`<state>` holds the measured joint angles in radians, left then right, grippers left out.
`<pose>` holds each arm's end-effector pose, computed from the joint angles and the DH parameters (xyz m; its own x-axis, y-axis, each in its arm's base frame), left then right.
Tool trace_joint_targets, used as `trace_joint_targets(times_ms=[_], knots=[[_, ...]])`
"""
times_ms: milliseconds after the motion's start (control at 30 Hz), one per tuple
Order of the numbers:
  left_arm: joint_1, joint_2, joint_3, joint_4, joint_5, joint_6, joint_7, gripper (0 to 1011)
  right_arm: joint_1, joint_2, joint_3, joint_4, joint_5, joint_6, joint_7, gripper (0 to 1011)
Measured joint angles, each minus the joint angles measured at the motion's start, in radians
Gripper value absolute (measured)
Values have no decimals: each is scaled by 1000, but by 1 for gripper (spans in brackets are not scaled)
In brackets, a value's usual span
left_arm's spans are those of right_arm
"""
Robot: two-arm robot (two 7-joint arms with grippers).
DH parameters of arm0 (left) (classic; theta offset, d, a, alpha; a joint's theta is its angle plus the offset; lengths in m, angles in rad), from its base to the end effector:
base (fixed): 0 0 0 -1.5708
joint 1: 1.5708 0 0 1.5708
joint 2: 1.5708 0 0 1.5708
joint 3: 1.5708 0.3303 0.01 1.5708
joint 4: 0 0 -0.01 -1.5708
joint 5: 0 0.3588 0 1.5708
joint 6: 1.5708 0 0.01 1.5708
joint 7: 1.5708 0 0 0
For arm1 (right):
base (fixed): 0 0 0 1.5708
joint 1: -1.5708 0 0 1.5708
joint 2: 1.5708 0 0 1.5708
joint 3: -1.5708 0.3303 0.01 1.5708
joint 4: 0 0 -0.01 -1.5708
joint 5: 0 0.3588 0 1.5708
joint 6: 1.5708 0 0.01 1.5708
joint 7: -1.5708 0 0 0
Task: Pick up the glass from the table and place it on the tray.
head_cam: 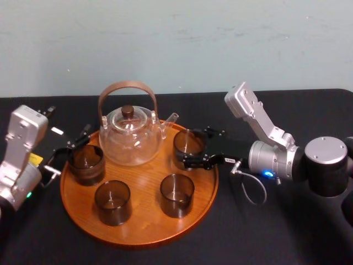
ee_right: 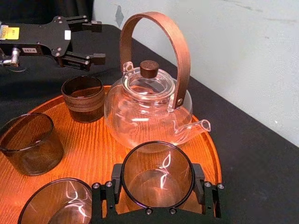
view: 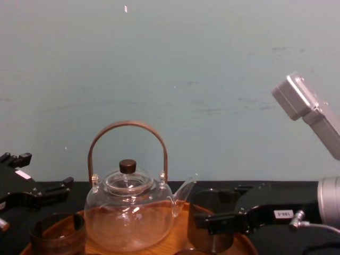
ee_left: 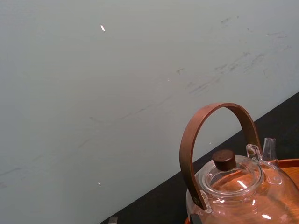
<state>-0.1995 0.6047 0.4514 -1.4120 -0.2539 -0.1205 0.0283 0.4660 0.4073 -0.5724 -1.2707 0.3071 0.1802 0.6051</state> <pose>0.4119 0.0924 -0.3444 0.2923 0.8803 0.3738 -0.9553 0.2873 0.0703 0.4896 0.0004 -0.3031 0.8227 -0.5627 0.0811 0.5530 0.7591 -0.3434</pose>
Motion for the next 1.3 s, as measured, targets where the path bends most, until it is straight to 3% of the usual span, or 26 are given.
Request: trace_joint_targets(times_ms=[567, 1300], knots=[[0, 0, 0, 0, 0, 0, 0, 1001, 26, -29, -13, 81, 3, -20, -4, 903], [0, 0, 0, 0, 0, 0, 0, 1001, 26, -32, -18, 94, -5, -15, -10, 903]])
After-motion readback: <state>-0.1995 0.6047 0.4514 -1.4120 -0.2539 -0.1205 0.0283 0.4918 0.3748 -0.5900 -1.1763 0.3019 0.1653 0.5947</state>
